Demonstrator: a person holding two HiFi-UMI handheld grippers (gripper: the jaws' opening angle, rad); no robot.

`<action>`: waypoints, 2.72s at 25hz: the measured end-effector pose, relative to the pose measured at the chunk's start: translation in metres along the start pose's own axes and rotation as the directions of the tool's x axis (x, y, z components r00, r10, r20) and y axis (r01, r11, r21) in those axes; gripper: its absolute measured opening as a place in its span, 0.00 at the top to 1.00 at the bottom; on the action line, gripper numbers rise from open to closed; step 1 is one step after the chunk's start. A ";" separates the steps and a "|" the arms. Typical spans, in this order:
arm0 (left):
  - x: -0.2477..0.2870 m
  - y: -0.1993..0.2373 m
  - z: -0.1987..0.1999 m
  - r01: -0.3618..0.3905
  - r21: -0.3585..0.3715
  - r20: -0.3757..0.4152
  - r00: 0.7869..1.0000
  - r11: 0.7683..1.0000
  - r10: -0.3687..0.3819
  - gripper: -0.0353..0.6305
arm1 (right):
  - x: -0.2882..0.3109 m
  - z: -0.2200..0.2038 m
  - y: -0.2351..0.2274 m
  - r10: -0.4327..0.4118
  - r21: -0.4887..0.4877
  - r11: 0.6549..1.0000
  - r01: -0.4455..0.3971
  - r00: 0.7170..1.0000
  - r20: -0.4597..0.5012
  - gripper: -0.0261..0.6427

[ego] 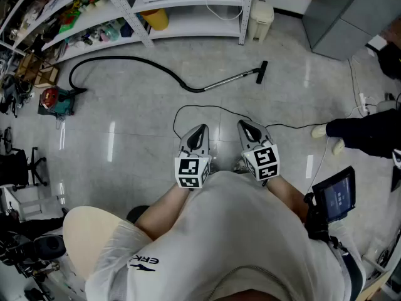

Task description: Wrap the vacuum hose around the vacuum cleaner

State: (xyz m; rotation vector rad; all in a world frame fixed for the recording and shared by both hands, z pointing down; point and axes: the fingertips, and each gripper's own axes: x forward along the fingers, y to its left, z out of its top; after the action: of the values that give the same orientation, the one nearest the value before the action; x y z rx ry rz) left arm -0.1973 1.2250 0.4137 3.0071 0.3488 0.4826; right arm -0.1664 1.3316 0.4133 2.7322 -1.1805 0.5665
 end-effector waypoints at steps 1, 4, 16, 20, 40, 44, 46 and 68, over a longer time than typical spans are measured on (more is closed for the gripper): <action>0.000 0.000 0.000 0.001 0.000 0.001 1.000 1.000 -0.001 0.94 | 0.000 0.000 0.000 -0.003 0.000 1.000 0.003 1.000 0.000 0.96; -0.002 0.004 0.002 0.004 0.001 0.002 1.000 1.000 -0.004 0.94 | 0.001 0.002 0.002 -0.009 0.000 1.000 0.009 1.000 -0.002 0.96; -0.012 0.042 0.004 0.002 -0.004 -0.008 1.000 1.000 -0.002 0.94 | 0.027 0.013 0.026 -0.012 0.001 1.000 0.012 1.000 0.000 0.96; -0.013 0.064 0.002 0.002 0.001 -0.008 1.000 1.000 -0.002 0.94 | 0.044 0.017 0.035 -0.013 -0.007 1.000 0.013 1.000 0.003 0.96; 0.061 0.163 0.010 -0.107 -0.055 -0.072 0.992 0.993 0.103 0.94 | 0.173 0.044 -0.018 0.024 0.002 1.000 -0.024 0.998 -0.054 0.96; 0.123 0.178 0.026 -0.130 -0.054 -0.097 0.988 0.990 0.124 0.94 | 0.219 0.052 -0.063 0.059 0.014 0.998 -0.058 0.996 -0.073 0.96; 0.147 0.185 0.033 -0.138 -0.052 -0.107 0.986 0.989 0.132 0.94 | 0.238 0.056 -0.081 0.068 0.019 0.998 -0.067 0.994 -0.082 0.96; 0.292 0.265 0.020 -0.136 0.039 -0.260 0.955 0.990 0.142 0.94 | 0.372 0.033 -0.162 0.140 -0.024 0.988 -0.150 0.960 -0.241 0.96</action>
State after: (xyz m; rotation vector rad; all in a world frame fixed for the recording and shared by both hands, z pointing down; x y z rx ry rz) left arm 0.1344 1.0358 0.5118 3.0023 0.1574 0.9002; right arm 0.1937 1.1828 0.5309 2.4698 -1.3196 0.8502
